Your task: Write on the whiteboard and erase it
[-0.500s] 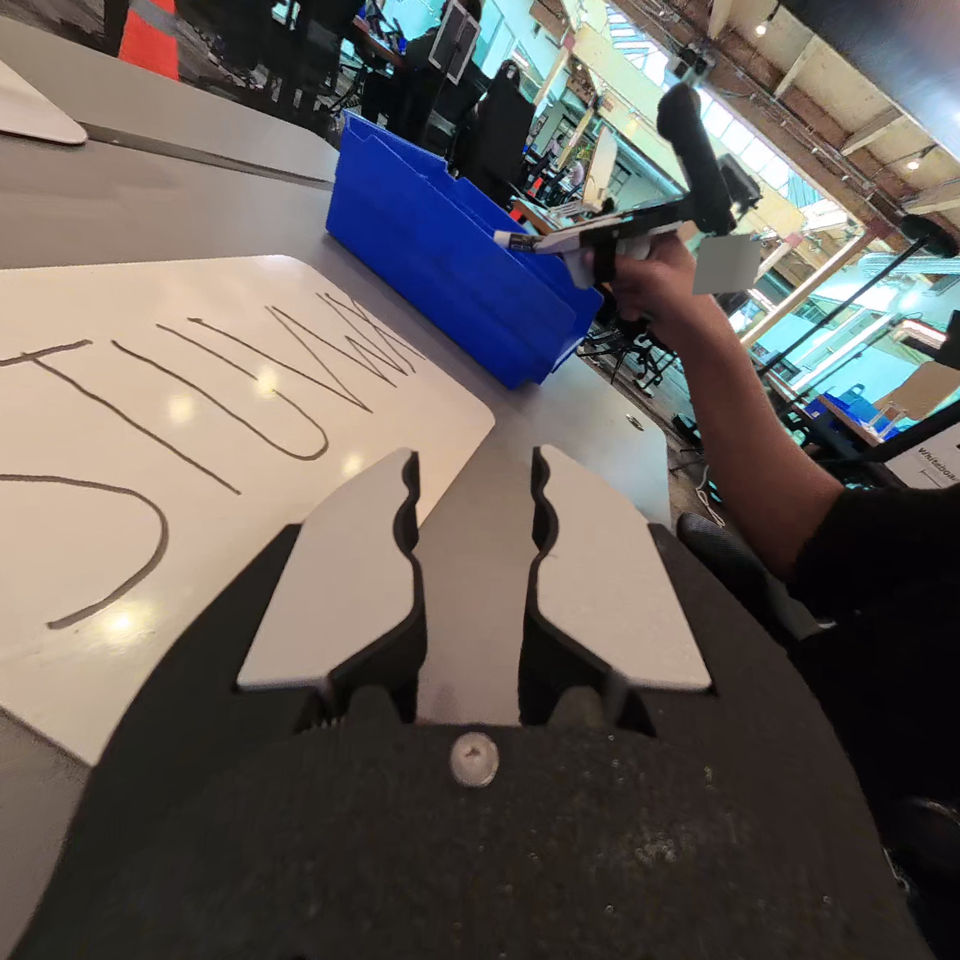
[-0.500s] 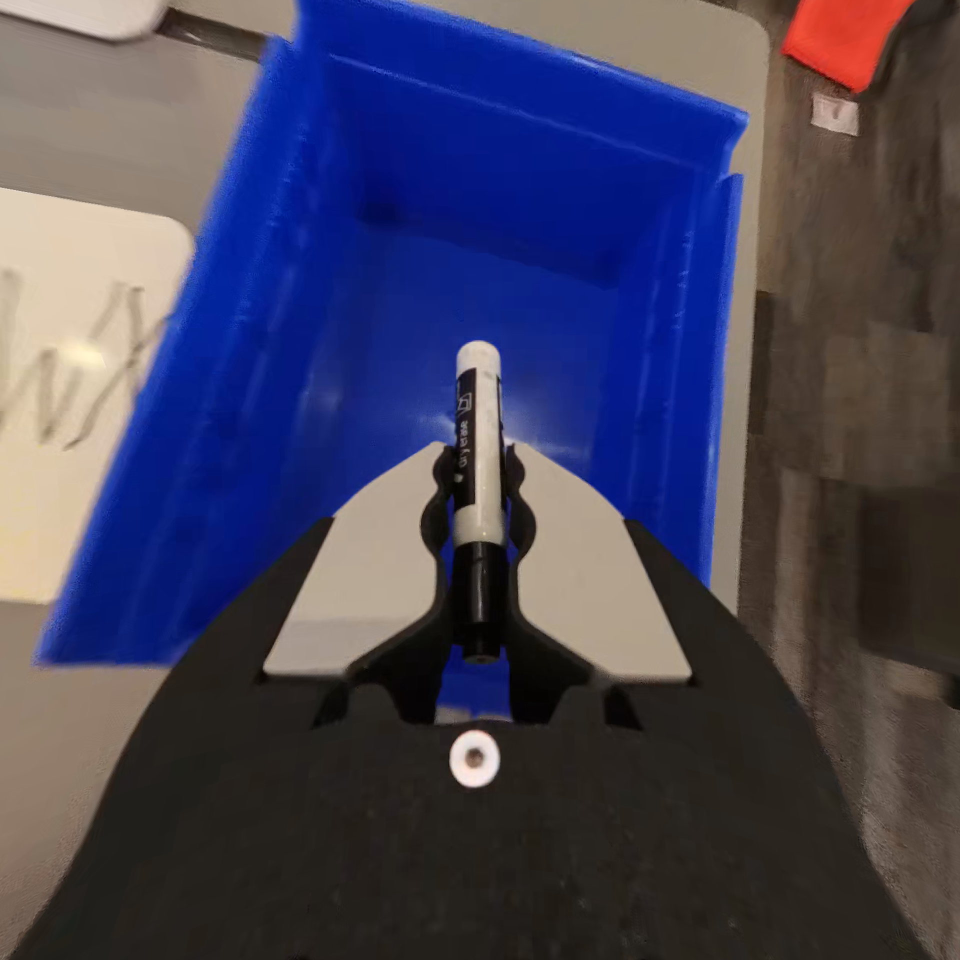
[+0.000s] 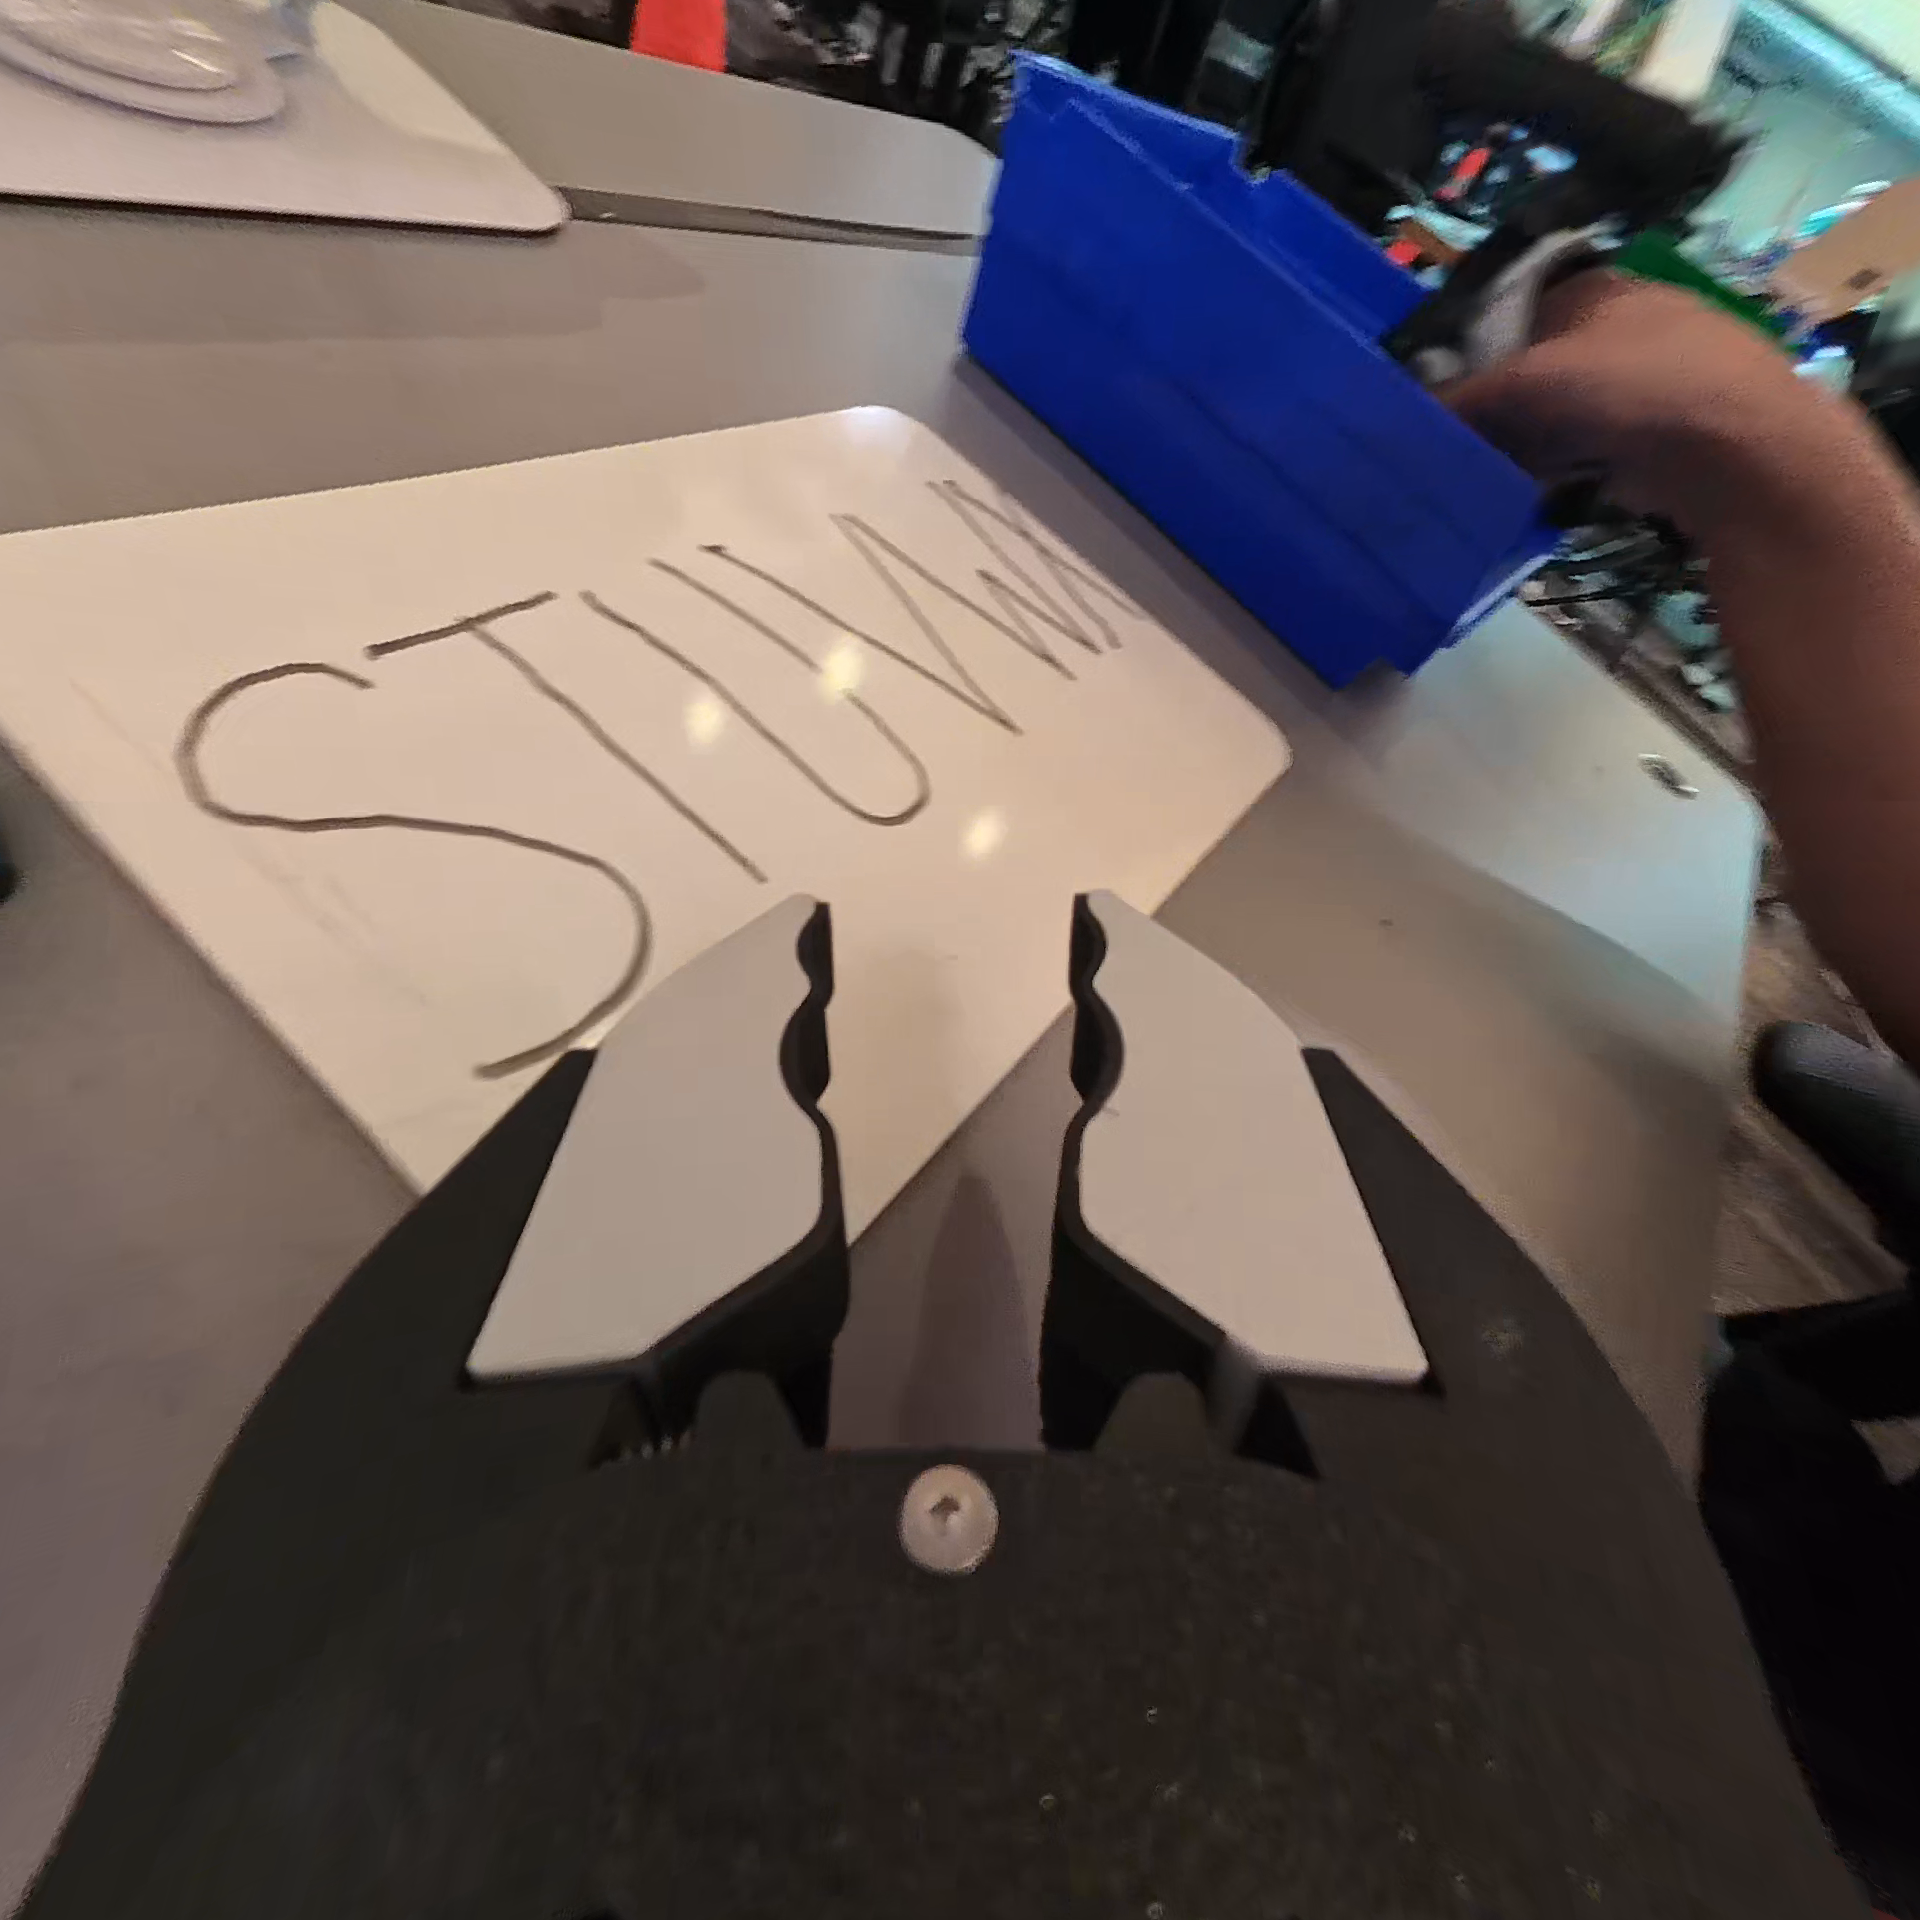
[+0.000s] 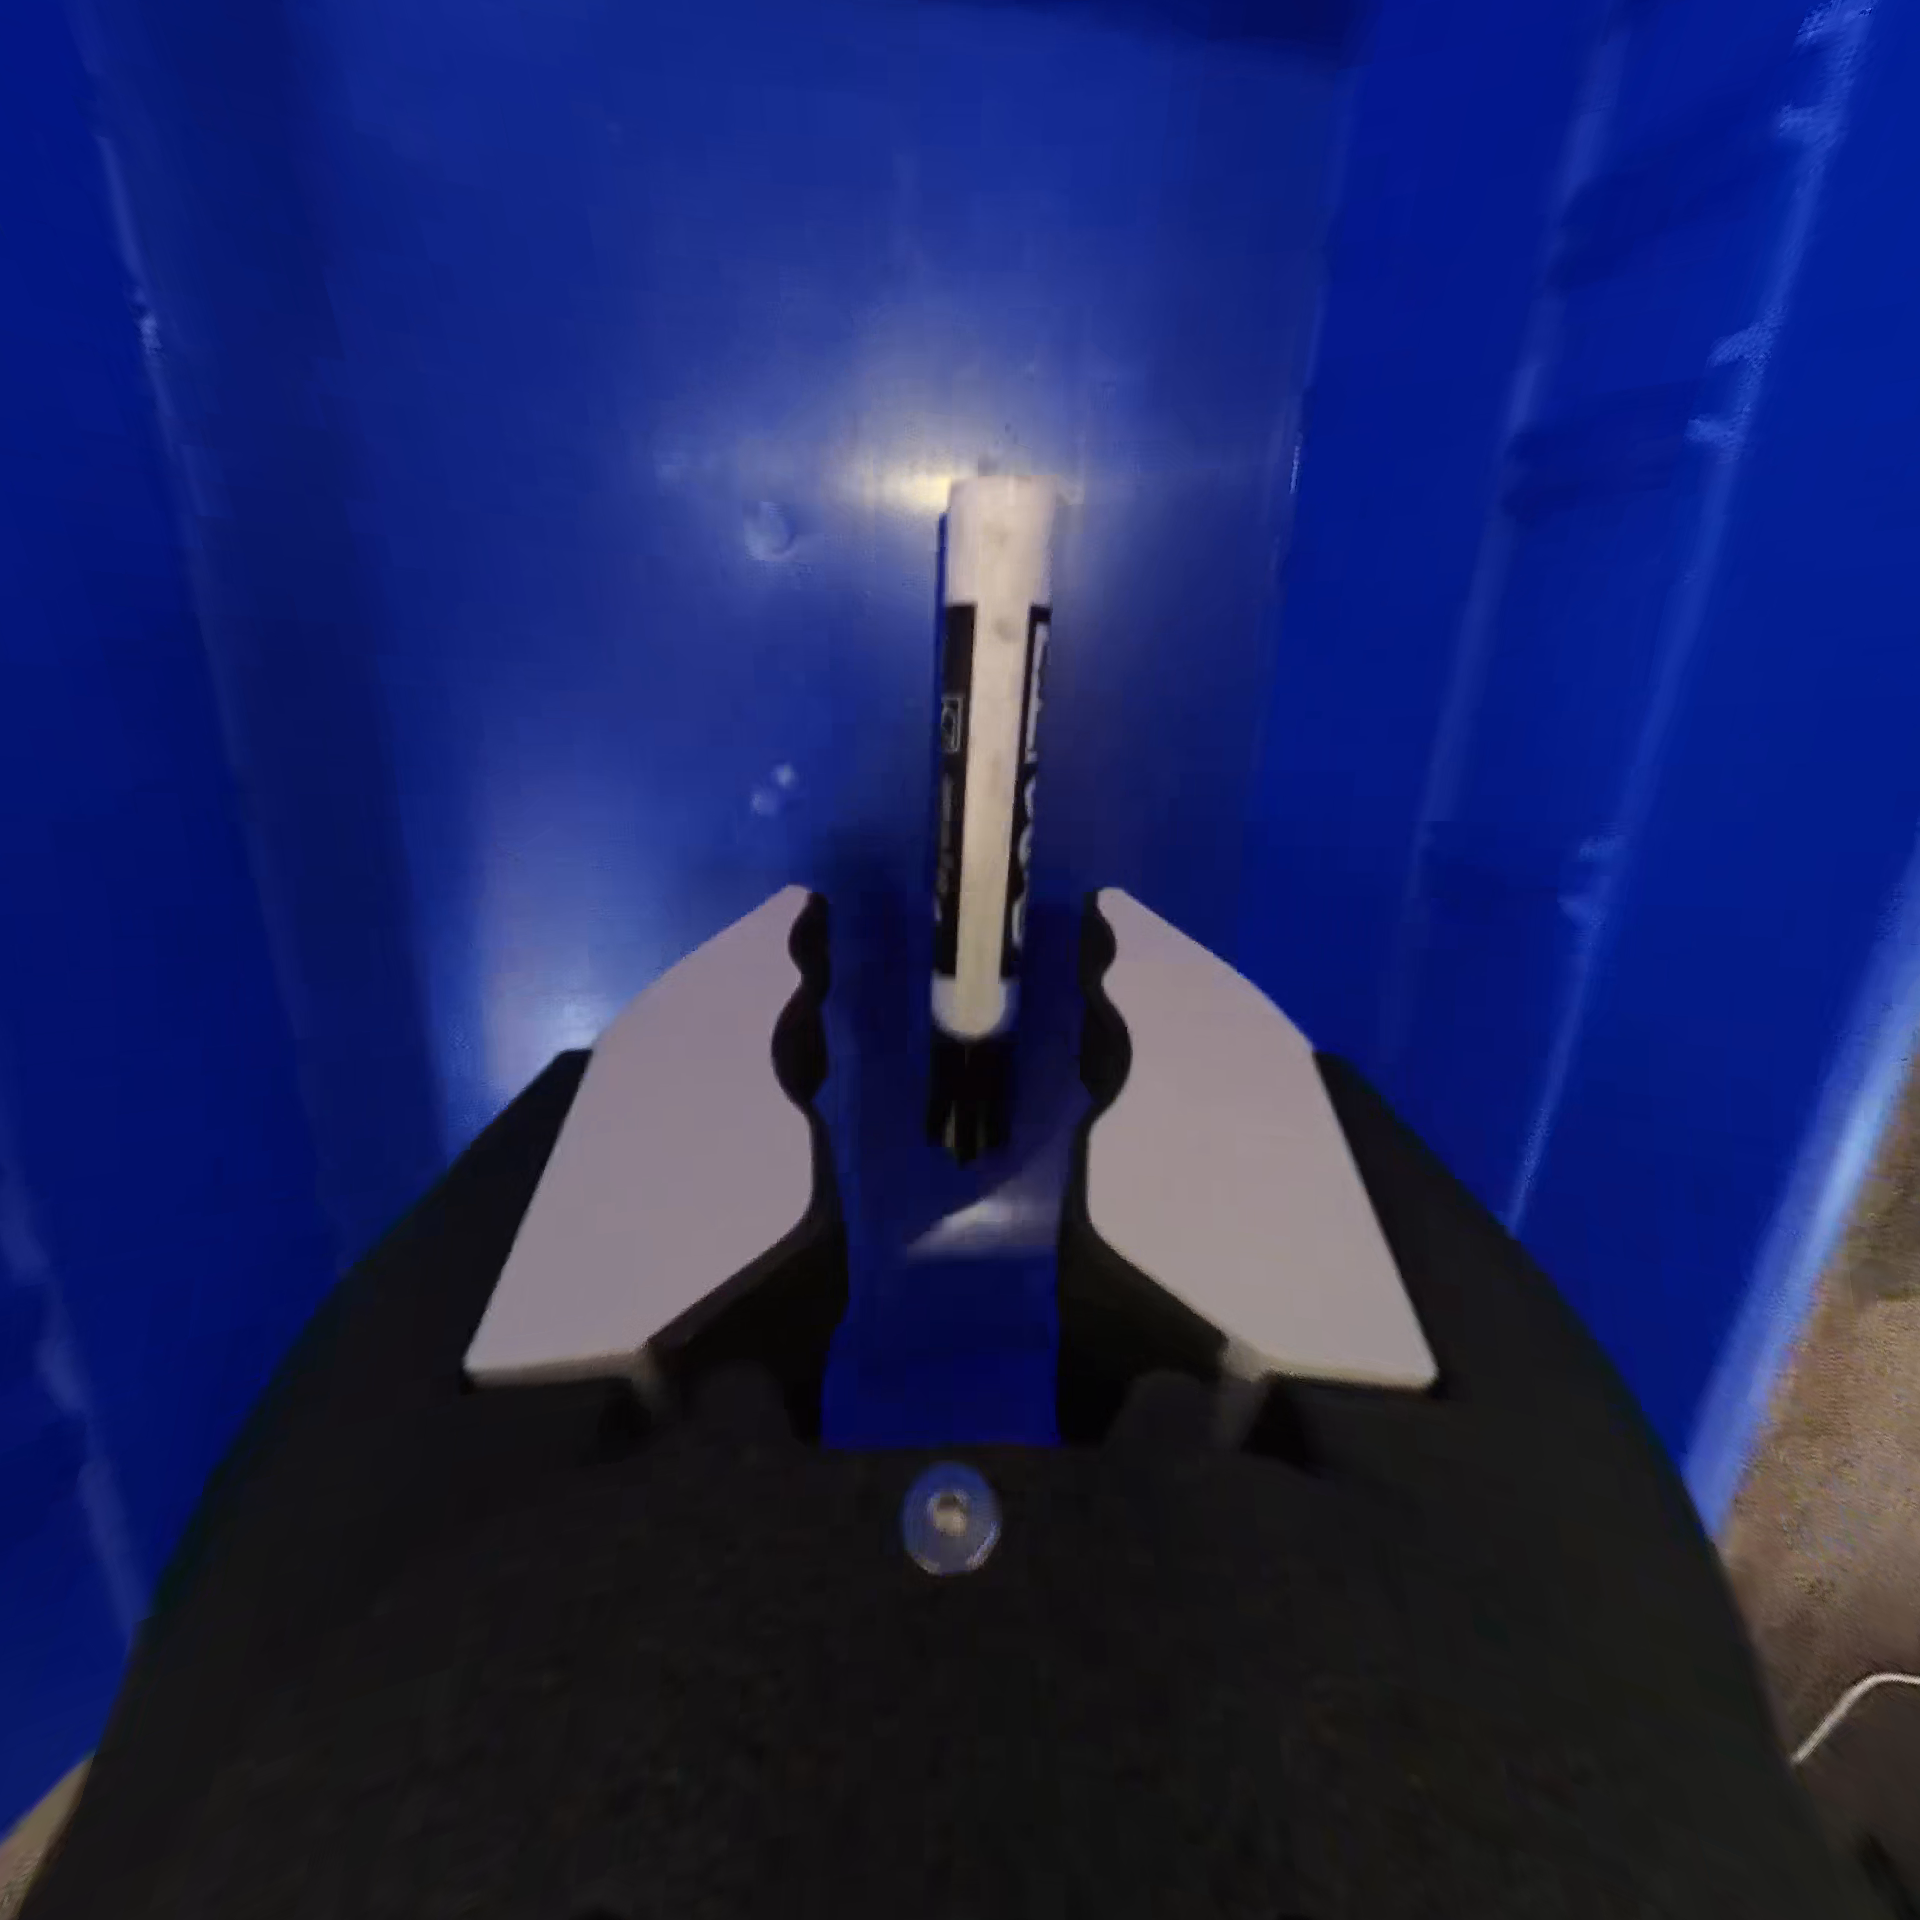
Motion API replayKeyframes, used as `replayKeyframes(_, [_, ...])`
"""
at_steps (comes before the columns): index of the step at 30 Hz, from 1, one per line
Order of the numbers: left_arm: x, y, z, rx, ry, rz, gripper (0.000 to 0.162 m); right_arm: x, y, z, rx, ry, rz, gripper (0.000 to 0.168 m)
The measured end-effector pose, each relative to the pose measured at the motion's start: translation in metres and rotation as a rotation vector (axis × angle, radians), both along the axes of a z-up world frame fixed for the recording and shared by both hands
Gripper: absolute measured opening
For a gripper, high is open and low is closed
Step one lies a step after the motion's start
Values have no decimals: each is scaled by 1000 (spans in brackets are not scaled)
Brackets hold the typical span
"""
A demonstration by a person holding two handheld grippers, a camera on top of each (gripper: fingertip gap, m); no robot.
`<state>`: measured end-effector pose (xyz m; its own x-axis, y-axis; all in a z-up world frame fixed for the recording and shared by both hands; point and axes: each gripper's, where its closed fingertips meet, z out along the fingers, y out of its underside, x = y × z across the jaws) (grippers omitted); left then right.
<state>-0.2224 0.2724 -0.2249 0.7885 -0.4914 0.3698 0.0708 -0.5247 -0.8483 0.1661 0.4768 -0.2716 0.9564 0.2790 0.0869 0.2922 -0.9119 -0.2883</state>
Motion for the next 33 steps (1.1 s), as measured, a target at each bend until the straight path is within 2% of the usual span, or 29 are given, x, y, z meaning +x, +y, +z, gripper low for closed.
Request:
replayKeyframes(3, [-23,9,-2,10,64,135,43,-15,-17,35,96,36,65,56])
replayKeyframes(6, [-65,22,-11,-34,178,365,48,-70,-51,92,358,175,254,55])
replayKeyframes(9, [-99,43,-17,-97,277,527,65,-161,-129,129,554,553,514,50])
replayKeyframes(11, [-116,58,-22,-138,331,593,71,-208,-188,128,542,810,627,46])
replayKeyframes(13, [-129,72,-26,-170,364,630,73,-234,-227,109,471,924,693,47])
replayKeyframes(16, [-146,87,-37,-235,394,659,75,-241,-245,83,504,910,734,47])
replayKeyframes(19, [-163,96,-46,-256,437,697,70,-235,-255,85,520,970,744,46])
replayKeyframes(21, [-166,99,-53,-287,448,668,55,-230,-258,86,527,999,749,45])
replayKeyframes(23, [-162,99,-49,-290,454,631,54,-226,-257,86,523,1017,745,44])
replayKeyframes(25, [-132,102,-22,-173,362,507,54,-223,-256,84,518,1030,735,41])
replayKeyframes(27, [-88,95,-5,-107,347,305,54,-223,-255,81,505,1029,735,41])
replayKeyframes(30, [-46,80,-16,-140,422,90,54,-227,-256,74,482,1010,754,41])
replayKeyframes(33, [-31,70,-41,-224,481,-8,54,-233,-258,71,461,1005,770,41])
